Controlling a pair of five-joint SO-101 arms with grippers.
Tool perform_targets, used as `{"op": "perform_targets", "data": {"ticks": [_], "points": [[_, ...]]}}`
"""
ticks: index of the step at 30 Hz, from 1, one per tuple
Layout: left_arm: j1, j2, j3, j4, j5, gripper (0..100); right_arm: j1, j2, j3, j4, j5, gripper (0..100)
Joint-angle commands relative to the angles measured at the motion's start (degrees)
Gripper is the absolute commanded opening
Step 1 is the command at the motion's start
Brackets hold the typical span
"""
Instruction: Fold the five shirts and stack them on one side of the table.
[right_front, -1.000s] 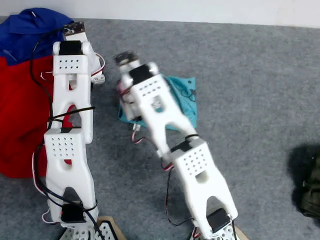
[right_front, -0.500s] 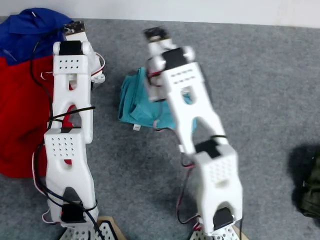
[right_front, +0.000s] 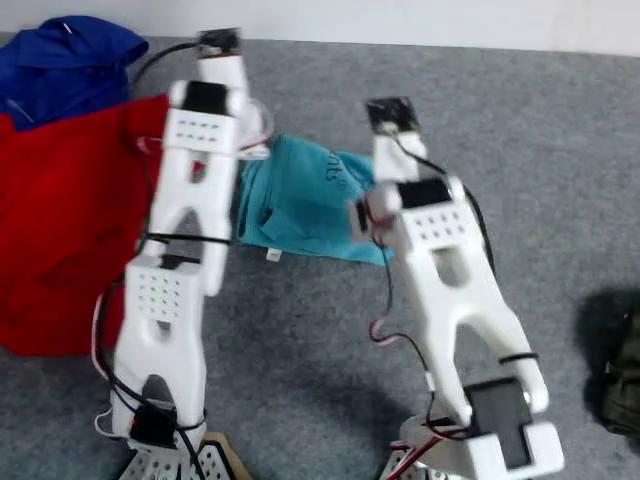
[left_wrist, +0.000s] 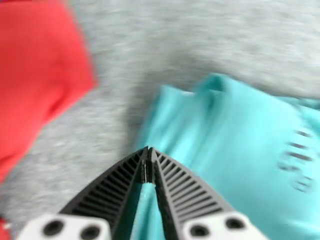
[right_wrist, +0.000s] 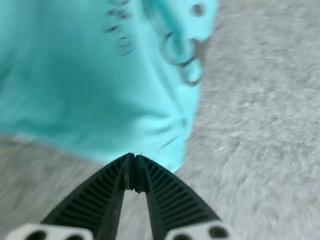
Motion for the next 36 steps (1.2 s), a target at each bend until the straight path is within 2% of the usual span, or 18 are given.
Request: {"op": "perform_targets", "data": {"ticks": [1, 3, 11, 17, 22, 29, 36], "points": [[4.0, -0.48, -3.47, -0.79, 0.09, 1, 4.26, -3.12, 5.76, -13.14, -6.07, 0.9], [5.23, -0.4, -3.38, -0.7, 0.09, 1, 5.14, -1.63, 5.58, -14.02, -8.09, 1.0], [8.84, -0.4, -3.47, -0.53, 0.35, 1, 5.32, 11.56, -2.95, -13.93, -7.91, 1.0], [11.74, -0.13, -2.86, 6.77, 0.0, 1, 5.76, 16.92, -6.29, -13.76, -7.91, 1.0], [9.89, 5.32, 5.32, 8.09, 0.0, 1, 6.29, 16.84, -6.29, -13.67, -7.91, 1.0], [4.79, 8.84, 0.84, 10.37, 0.44, 1, 6.2, 16.84, -6.73, -12.09, -8.09, 1.0], [3.47, 6.2, 6.11, 10.99, 0.44, 1, 6.2, 16.92, -6.73, -12.09, -8.0, 1.0]]}}
